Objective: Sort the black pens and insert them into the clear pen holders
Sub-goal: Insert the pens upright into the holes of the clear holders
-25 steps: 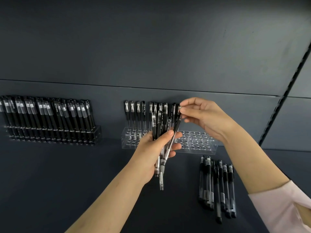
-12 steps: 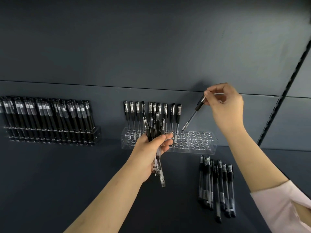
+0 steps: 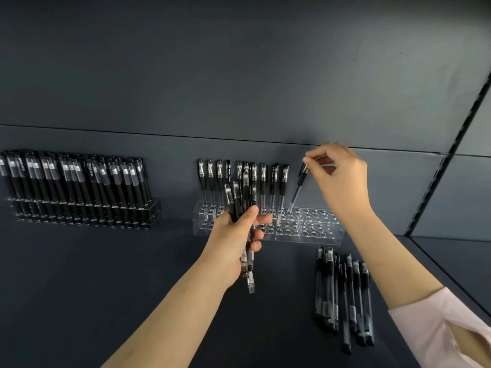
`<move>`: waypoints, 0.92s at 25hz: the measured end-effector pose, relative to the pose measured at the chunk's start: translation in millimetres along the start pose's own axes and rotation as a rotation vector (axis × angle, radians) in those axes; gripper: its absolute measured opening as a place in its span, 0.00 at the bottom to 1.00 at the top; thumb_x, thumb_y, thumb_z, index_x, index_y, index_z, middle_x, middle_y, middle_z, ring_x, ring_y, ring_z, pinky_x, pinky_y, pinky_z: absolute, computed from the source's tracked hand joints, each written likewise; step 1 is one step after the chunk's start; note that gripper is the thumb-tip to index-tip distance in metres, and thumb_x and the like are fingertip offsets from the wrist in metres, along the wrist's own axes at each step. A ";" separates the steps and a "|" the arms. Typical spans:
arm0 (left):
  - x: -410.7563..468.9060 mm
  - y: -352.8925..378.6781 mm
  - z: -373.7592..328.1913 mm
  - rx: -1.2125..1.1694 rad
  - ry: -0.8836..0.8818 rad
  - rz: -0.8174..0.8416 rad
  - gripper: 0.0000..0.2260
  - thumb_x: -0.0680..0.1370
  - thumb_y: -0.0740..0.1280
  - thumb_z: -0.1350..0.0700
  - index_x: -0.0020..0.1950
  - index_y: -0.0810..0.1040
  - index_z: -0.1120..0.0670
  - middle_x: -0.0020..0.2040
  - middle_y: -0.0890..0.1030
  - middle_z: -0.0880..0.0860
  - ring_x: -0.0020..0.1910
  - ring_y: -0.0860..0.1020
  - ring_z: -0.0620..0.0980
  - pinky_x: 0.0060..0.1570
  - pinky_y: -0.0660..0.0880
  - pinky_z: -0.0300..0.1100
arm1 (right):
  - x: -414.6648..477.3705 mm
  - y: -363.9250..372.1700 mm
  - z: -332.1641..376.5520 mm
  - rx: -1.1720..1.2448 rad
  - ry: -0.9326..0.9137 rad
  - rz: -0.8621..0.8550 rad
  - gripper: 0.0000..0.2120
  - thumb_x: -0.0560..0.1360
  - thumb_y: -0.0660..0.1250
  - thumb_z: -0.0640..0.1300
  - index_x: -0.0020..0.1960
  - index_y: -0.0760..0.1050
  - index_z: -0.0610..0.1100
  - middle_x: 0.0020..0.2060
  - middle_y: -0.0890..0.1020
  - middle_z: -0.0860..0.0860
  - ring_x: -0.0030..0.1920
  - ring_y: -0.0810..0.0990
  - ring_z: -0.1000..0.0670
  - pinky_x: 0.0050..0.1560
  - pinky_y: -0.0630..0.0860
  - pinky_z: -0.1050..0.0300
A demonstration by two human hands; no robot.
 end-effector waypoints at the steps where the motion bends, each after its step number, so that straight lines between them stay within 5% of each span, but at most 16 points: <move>1: 0.7 -0.2 1.0 0.030 0.011 0.000 0.07 0.81 0.64 0.57 0.55 0.77 0.59 0.40 0.86 0.50 0.27 0.73 0.43 0.26 0.70 0.35 | -0.5 1.1 -0.3 -0.007 -0.010 0.003 0.01 0.74 0.71 0.36 0.44 0.80 0.40 0.42 0.81 0.48 0.39 0.79 0.55 0.42 0.69 0.76; 5: 1.7 -2.3 -1.7 0.099 0.112 -0.030 0.09 0.82 0.63 0.59 0.55 0.79 0.62 0.41 0.84 0.50 0.28 0.75 0.41 0.31 0.74 0.32 | -5.6 8.0 -5.5 -0.048 -0.045 0.006 0.01 0.74 0.71 0.35 0.45 0.81 0.38 0.43 0.81 0.47 0.38 0.78 0.53 0.43 0.69 0.77; 9: -0.9 -3.9 -5.5 -0.099 0.069 -0.042 0.08 0.80 0.66 0.58 0.57 0.77 0.59 0.46 0.86 0.52 0.35 0.82 0.45 0.33 0.78 0.38 | -10.1 16.4 -12.4 -0.067 -0.071 0.050 0.07 0.75 0.69 0.36 0.52 0.83 0.40 0.48 0.82 0.46 0.40 0.79 0.53 0.45 0.73 0.73; 15: -4.4 1.7 -7.0 0.041 0.088 0.023 0.08 0.80 0.65 0.55 0.57 0.77 0.57 0.47 0.86 0.49 0.32 0.80 0.44 0.29 0.72 0.38 | -13.2 25.7 -17.4 -0.086 -0.024 0.186 0.11 0.77 0.67 0.38 0.58 0.82 0.42 0.49 0.80 0.49 0.43 0.79 0.50 0.46 0.70 0.75; 19: -5.0 3.6 -7.1 0.079 0.088 0.071 0.09 0.80 0.66 0.55 0.58 0.78 0.58 0.48 0.86 0.51 0.38 0.83 0.44 0.33 0.76 0.37 | -11.5 16.2 -10.4 0.047 0.175 0.140 0.12 0.79 0.65 0.42 0.60 0.80 0.47 0.47 0.80 0.54 0.43 0.78 0.57 0.47 0.71 0.74; 23: -9.2 8.8 -4.4 0.082 0.054 0.129 0.09 0.79 0.67 0.55 0.57 0.78 0.58 0.47 0.86 0.53 0.40 0.84 0.47 0.35 0.79 0.37 | -21.1 15.0 -1.7 0.418 0.472 0.335 0.08 0.78 0.66 0.44 0.55 0.81 0.47 0.45 0.84 0.51 0.44 0.81 0.53 0.49 0.80 0.59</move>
Point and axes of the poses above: each hand's wrist, its own x-axis towards the middle knuckle, its own y-axis out of the palm, z = x × y, the point moved 4 cm from there along x, towards the middle knuckle
